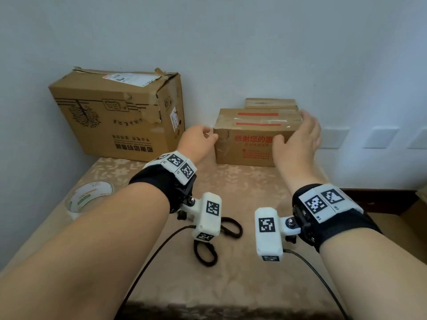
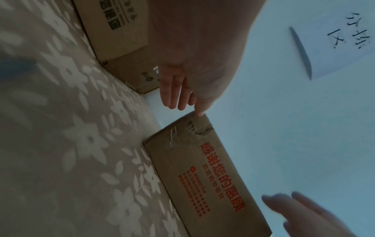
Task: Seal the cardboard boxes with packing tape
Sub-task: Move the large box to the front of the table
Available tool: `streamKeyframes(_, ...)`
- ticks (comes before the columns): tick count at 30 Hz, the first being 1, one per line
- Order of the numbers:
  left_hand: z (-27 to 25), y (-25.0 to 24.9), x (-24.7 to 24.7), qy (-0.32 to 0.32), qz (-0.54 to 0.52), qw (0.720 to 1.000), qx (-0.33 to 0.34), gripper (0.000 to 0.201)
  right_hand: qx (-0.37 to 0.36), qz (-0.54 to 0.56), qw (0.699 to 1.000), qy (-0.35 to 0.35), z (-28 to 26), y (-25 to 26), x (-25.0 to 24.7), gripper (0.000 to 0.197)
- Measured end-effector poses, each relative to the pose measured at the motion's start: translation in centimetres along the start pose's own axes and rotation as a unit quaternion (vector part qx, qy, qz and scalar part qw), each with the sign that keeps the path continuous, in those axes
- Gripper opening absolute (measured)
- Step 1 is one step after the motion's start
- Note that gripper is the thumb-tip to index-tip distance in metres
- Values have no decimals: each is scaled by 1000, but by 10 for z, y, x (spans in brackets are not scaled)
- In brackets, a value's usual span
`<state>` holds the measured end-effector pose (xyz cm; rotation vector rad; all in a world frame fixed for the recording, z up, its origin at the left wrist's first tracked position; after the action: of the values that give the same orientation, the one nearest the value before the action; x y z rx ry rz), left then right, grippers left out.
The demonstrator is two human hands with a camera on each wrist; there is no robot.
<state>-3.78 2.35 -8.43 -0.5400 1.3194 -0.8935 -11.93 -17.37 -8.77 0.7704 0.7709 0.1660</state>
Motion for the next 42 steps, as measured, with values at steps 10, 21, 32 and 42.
streamKeyframes(10,-36,25,-126,-75,56,995,41,33,-153,65,967,191,-56,102,39,41)
streamKeyframes(21,-25,120,-212,-137,-14,986,-98,85,-95,61,931,347,-44,169,105,79)
streamKeyframes(32,30,178,-237,-143,-174,964,-141,123,-136,172,928,300,-17,207,153,86)
streamKeyframes(42,2,152,-233,-150,-270,946,-102,80,-126,130,940,288,-15,187,118,83)
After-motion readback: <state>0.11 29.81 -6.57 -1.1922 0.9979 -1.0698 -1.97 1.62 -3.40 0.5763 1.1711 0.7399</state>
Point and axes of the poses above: each hand's wrist, its own z-axis towards the middle knuckle, its own x-axis out of the palm, y = z × x, the point moved 3 cm from there along z, towards the middle knuckle, and after that the axes turned 9 degrees about -z, right-handed, at the moved point
